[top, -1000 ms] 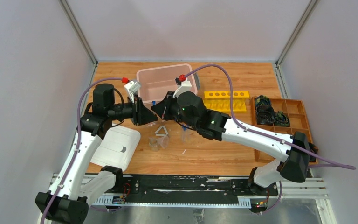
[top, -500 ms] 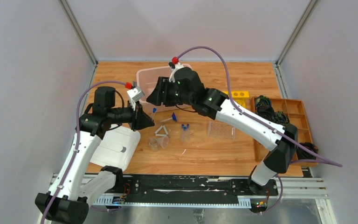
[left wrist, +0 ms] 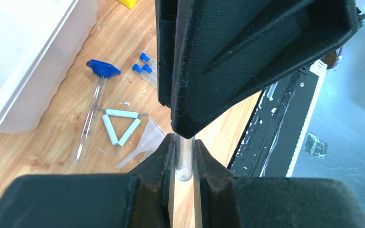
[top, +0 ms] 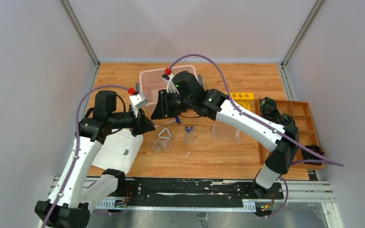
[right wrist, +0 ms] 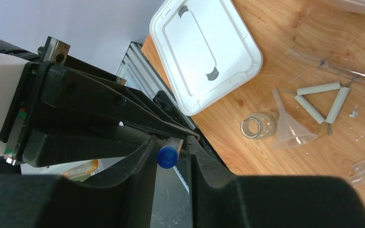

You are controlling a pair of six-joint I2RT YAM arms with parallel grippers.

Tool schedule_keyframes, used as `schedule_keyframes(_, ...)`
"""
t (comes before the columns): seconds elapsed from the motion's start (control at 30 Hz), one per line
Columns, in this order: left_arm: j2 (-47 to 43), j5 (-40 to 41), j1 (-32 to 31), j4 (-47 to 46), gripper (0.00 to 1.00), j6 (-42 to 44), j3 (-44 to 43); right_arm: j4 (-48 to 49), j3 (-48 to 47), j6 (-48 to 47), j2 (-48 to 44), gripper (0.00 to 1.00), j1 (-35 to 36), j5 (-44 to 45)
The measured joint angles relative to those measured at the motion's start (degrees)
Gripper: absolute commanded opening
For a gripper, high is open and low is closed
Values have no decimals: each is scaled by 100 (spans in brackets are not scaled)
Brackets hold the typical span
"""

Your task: Organize the chemistry lab equipment

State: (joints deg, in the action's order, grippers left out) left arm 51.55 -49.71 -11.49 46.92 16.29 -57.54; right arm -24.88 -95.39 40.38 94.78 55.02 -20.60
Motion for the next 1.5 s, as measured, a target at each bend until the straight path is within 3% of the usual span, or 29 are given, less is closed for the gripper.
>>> schedule_keyframes(0.17, -26, 24, 0, 7, 0, 39, 0, -31, -35, -31, 0, 9, 0, -125)
schedule_keyframes(0.23, -35, 28, 0, 20, 8, 42, 0, -50, -35, -52, 0, 0, -4, -170)
schedule_keyframes(0.3, -35, 33, -2, 33, 36, 42, 0, -68, -35, -74, 0, 0, -7, -199)
schedule_keyframes(0.4, -35, 114, -24, 39, 96, 61, -2, -114, -35, -74, 0, 0, -46, -258)
schedule_keyframes(0.43, -33, 168, -24, 44, 99, 2, -7, -144, -33, -76, -7, 0, -66, -280)
schedule_keyframes(0.7, 0, 586, -24, 79, 100, -219, -140, -710, 404, -413, -444, 0, -640, 59)
schedule_keyframes(1.07, 170, 1185, -24, 269, 100, -350, -334, -1469, 1982, -1471, -1856, 0, -1718, 2273)
schedule_keyframes(1.23, 280, 1425, -24, 302, 100, -376, -365, -1429, 2524, -1775, -2072, 0, -1794, 3084)
schedule_keyframes(1.5, 304, 1545, -24, 310, 100, -459, -365, -1163, 3042, -1945, -1875, 0, -1845, 3515)
